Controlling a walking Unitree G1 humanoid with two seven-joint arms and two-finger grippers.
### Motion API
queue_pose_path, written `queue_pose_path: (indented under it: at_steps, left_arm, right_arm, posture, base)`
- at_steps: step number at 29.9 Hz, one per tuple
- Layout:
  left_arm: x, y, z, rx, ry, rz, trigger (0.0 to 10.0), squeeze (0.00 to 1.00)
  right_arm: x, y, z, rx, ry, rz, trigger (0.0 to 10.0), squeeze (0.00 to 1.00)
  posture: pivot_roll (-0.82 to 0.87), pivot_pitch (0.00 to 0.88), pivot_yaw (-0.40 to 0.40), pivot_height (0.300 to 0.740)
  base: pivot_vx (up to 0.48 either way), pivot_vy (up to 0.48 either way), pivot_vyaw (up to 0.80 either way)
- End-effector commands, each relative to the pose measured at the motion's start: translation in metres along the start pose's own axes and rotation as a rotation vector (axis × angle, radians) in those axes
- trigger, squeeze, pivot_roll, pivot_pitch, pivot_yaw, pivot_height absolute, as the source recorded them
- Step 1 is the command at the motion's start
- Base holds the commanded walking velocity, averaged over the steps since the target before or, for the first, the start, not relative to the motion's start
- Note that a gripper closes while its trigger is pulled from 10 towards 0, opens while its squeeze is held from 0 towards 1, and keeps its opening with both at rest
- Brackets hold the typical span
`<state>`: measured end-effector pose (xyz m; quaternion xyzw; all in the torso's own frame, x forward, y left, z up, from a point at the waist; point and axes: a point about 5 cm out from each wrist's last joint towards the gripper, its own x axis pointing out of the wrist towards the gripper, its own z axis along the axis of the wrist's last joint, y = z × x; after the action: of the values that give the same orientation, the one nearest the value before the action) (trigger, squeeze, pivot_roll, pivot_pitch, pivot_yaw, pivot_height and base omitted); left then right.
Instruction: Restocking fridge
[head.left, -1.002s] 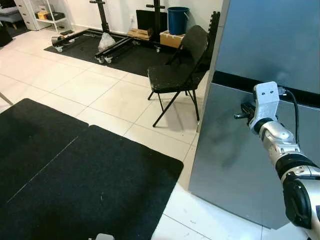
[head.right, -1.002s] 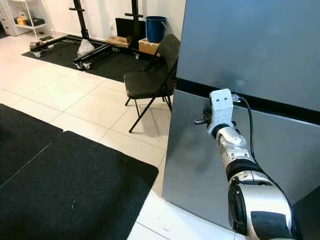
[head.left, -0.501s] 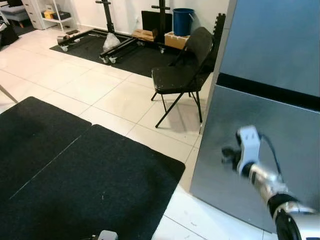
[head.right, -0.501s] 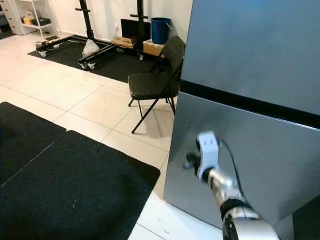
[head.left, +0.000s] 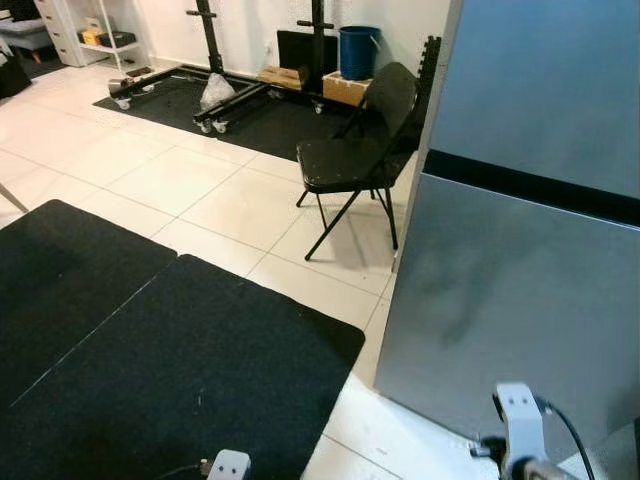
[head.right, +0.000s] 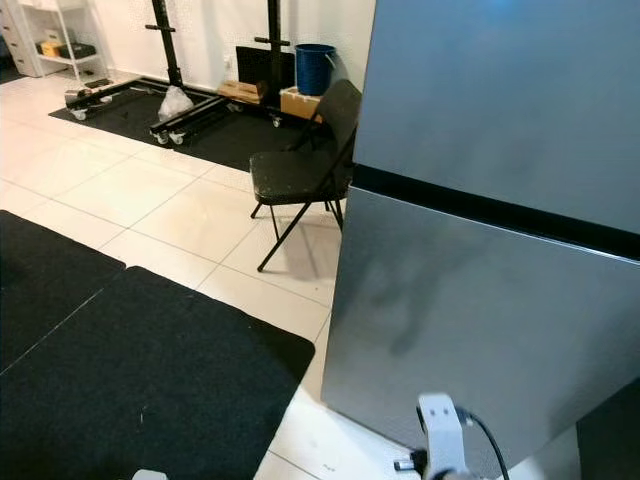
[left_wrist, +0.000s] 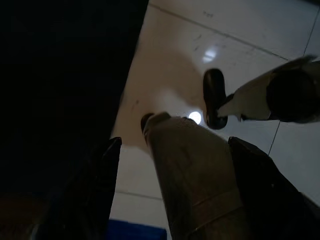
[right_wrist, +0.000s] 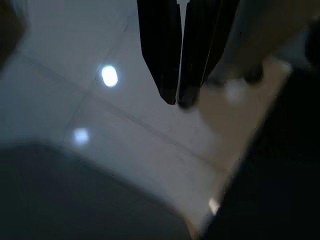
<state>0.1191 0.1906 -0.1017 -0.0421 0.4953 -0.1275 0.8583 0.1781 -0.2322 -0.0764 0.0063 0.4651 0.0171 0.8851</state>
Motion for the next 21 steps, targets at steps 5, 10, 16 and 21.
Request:
queue_pose_path:
  at_steps: [5, 10, 16, 21]
  left_arm:
    - [0.006, -0.010, 0.004, 0.013, 0.020, -0.013, 10.0, 0.00]
    - [0.008, -0.011, 0.010, 0.041, 0.017, -0.017, 10.0, 0.00]
    - [0.010, -0.013, 0.013, 0.066, 0.027, -0.022, 10.0, 0.00]
    - [0.011, -0.016, 0.010, 0.071, 0.037, -0.029, 10.0, 0.00]
  right_arm:
    - [-0.006, 0.000, -0.035, 0.019, 0.123, -0.039, 10.0, 0.00]
    - [-0.008, 0.000, -0.043, -0.013, 0.162, -0.045, 10.0, 0.00]
    - [-0.008, -0.007, -0.038, -0.020, 0.157, -0.065, 10.0, 0.00]
    - [-0.009, -0.011, -0.037, -0.031, 0.162, -0.076, 10.0, 0.00]
  posture:
    - [0.02, 0.000, -0.035, 0.740]
    - [0.02, 0.000, -0.031, 0.740]
    - [0.00, 0.000, -0.030, 0.740]
    - [0.00, 0.000, -0.033, 0.740]
  base:
    - [0.000, 0.000, 0.00]
    - [0.000, 0.000, 0.00]
    - [0.000, 0.000, 0.65]
    - [0.000, 0.000, 0.77]
